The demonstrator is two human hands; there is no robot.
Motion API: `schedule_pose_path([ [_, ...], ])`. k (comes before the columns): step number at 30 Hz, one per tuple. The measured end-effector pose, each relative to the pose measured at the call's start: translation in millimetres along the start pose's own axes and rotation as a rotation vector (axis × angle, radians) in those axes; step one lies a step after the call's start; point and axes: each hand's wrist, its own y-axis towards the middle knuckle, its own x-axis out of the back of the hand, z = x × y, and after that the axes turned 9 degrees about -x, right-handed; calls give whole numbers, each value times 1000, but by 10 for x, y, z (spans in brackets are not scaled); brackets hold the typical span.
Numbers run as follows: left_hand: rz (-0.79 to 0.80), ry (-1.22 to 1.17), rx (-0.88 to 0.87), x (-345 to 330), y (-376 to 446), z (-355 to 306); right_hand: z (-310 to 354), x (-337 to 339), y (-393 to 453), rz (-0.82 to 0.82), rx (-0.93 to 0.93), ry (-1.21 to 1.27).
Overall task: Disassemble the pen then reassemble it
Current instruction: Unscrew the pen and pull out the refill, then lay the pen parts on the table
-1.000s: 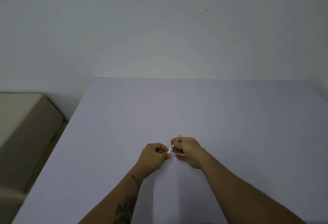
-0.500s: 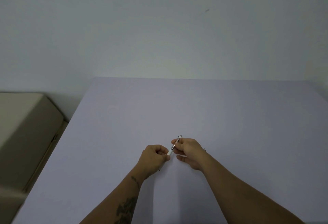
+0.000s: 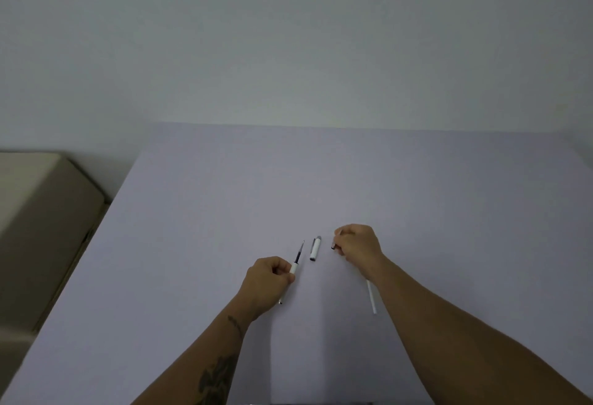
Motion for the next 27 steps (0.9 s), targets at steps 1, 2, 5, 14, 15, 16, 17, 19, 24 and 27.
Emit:
schedule_pose_path([
  [1,2,3,3,-16,22,0,-26,-3,47,-26,23,-121],
  [2,5,9,7,-35,45,-3,-55,-15,100,-35,35,-215],
  [5,4,24,24,-94,109,-14,-104,-109,225,-20,103,-436],
  [14,20,72,71,-205,156,71,-270,-337,347,-43,122,-574],
  [15,15,77,72,-210,153,80,-279,-324,335,-38,117,-549],
  [16,9,82,68,-218,147,84,-285,-306,313,-35,114,-518],
  [17,0,90,61,-229,144,82,-286,-284,282,-28,108,-478],
  [19,-17,102,47,-255,142,53,-277,-243,203,23,80,-368],
  [24,-17,113,-22,-311,116,-76,-274,-201,-39,321,-132,21],
  [27,-13,126,-66,-327,116,-147,-258,-183,-120,329,-136,125],
])
